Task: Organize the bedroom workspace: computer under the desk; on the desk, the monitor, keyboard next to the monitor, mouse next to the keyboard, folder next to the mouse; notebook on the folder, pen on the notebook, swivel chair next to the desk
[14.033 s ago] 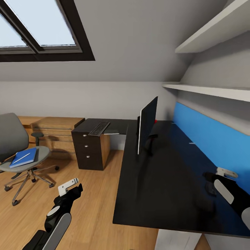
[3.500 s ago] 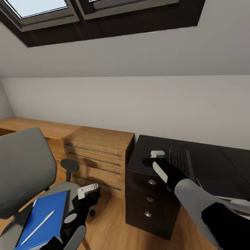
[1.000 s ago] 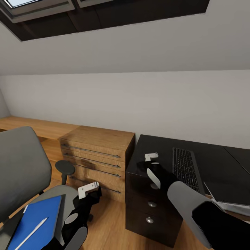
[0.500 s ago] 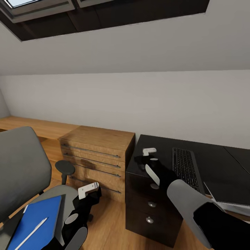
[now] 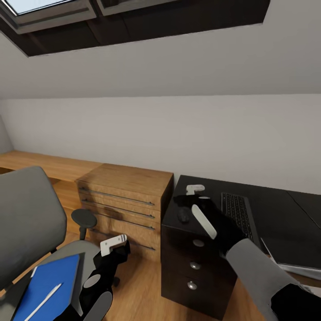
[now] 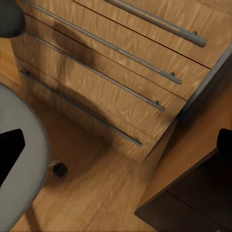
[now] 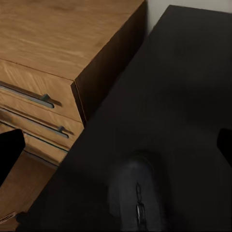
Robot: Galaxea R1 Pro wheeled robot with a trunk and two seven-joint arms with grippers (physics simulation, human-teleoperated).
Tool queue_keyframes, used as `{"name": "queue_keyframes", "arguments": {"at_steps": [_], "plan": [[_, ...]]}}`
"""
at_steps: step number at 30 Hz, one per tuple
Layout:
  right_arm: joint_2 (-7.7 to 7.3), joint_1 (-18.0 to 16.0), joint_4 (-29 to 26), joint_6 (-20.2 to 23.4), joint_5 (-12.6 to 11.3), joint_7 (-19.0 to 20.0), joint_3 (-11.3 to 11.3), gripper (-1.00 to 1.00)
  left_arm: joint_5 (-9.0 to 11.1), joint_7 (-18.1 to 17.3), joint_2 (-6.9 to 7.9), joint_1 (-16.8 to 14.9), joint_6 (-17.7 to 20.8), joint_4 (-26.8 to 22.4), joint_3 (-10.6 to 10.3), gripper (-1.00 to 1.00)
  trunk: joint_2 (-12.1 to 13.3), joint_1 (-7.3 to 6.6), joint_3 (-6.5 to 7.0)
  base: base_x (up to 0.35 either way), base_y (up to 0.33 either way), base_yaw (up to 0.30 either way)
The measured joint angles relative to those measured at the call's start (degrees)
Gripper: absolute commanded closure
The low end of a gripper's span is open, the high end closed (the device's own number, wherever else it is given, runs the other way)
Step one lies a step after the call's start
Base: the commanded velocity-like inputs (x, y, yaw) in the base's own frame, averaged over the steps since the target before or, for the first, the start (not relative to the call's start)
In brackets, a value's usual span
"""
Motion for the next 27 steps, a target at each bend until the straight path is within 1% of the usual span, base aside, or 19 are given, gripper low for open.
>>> {"name": "queue_keyframes", "arguments": {"at_steps": [1,3,8,14,17,21,23,25,27], "plan": [[-0.49,0.65,-1.84,0.70,-1.13,-0.41,-0.02,-1.00,0.01,0.00,0.00,0.01,0.00,0.00,0.00,-1.00,0.40,-0.22,0.18,0.000,0.000,0.000],[-2.26,3.07,-7.94,2.61,-4.47,-1.81,-0.03,-1.00,0.02,0.00,0.00,-0.01,0.00,0.01,0.00,-1.00,1.20,-0.66,0.54,0.000,0.000,0.000],[-3.38,4.79,-11.81,3.76,-6.63,-2.94,0.02,-1.00,0.03,0.00,-0.01,-0.01,0.02,0.02,0.00,-1.00,3.21,-1.74,1.44,-0.074,0.000,0.000],[-3.71,5.25,-13.01,4.08,-7.24,-3.25,0.04,-1.00,0.06,0.00,0.00,0.01,0.00,0.02,0.00,-1.00,5.62,-3.05,2.51,-0.259,0.000,0.000],[-3.59,5.37,-14.00,3.97,-7.41,-3.32,0.17,-1.00,0.12,0.00,0.00,0.02,0.02,0.02,0.00,-1.00,6.82,-3.70,3.05,-0.322,0.000,0.000],[-3.49,5.40,-15.14,3.86,-7.42,-3.34,0.30,-1.00,1.22,0.00,0.02,0.00,0.06,0.02,0.03,-1.00,8.43,-4.58,3.77,-0.334,0.000,0.000],[-3.55,5.42,-15.61,3.81,-7.41,-3.34,0.29,-1.00,2.32,0.00,0.05,0.00,0.08,0.02,0.05,-1.00,9.23,-5.02,4.13,-0.336,0.000,0.000],[-3.68,5.50,-16.17,3.66,-7.37,-3.34,0.15,-1.00,3.38,0.00,0.50,0.00,0.09,0.02,0.07,-1.00,10.04,-5.46,4.49,-0.314,0.000,-0.068],[-3.78,5.57,-16.42,3.43,-7.29,-3.34,0.09,-1.00,3.89,0.00,0.77,-0.01,0.10,0.02,0.07,-1.00,10.84,-5.91,4.88,-0.109,0.000,-0.197]]}}
